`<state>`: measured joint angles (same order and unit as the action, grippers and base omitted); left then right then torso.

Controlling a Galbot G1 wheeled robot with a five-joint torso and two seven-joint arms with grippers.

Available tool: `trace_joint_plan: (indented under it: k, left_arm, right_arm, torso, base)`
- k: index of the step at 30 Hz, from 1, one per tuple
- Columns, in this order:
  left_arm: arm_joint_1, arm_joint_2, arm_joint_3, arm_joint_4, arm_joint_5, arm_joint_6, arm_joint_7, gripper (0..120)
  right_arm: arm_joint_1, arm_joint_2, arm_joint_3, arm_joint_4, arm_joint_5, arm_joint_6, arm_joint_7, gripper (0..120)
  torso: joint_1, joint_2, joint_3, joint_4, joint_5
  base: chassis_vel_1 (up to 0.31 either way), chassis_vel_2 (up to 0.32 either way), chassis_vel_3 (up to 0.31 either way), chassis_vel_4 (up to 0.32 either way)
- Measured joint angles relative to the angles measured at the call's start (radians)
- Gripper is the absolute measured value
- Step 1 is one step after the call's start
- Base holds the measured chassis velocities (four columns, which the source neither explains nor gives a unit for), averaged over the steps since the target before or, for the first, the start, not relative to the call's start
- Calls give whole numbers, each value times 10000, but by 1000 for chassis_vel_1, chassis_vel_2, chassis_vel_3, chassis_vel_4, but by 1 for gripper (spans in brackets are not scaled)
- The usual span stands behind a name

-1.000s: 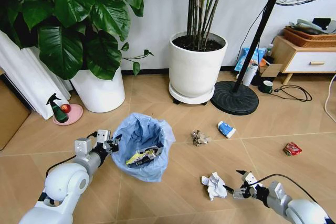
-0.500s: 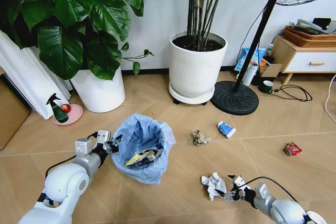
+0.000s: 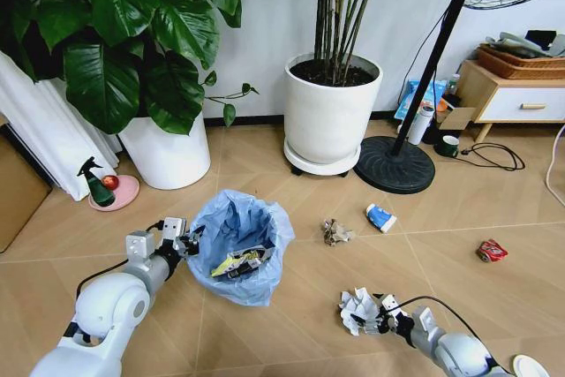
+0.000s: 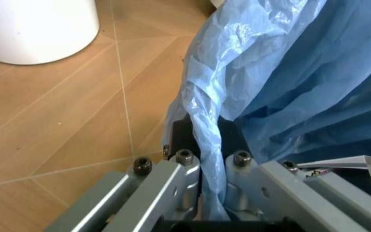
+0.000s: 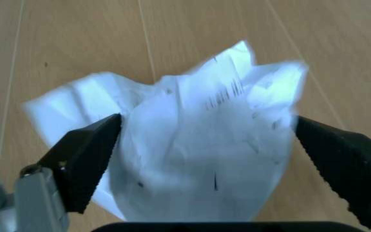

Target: Pick up the trash bin and place the garbage on the floor into it.

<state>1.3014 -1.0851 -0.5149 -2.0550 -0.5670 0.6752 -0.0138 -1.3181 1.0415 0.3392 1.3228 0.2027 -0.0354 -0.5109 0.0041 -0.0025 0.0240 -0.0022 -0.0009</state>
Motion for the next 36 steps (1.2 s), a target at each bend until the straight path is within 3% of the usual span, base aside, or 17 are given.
trace_joint_plan:
  k: [26,36]
  left_arm:
    - [-57,17,38,36,-11,6,-12,0]
    - [-93,62,96,59,-37,52,-25,0]
  right_arm:
    - [257,496,85,-414,37,193,684,1]
    - [451,158,908,776,1388,-175,1167,0]
  torso:
    - [0,0,0,-1,1]
    - [0,0,0,-1,4]
  base:
    - [0,0,0,0]
    - [0,0,0,0]
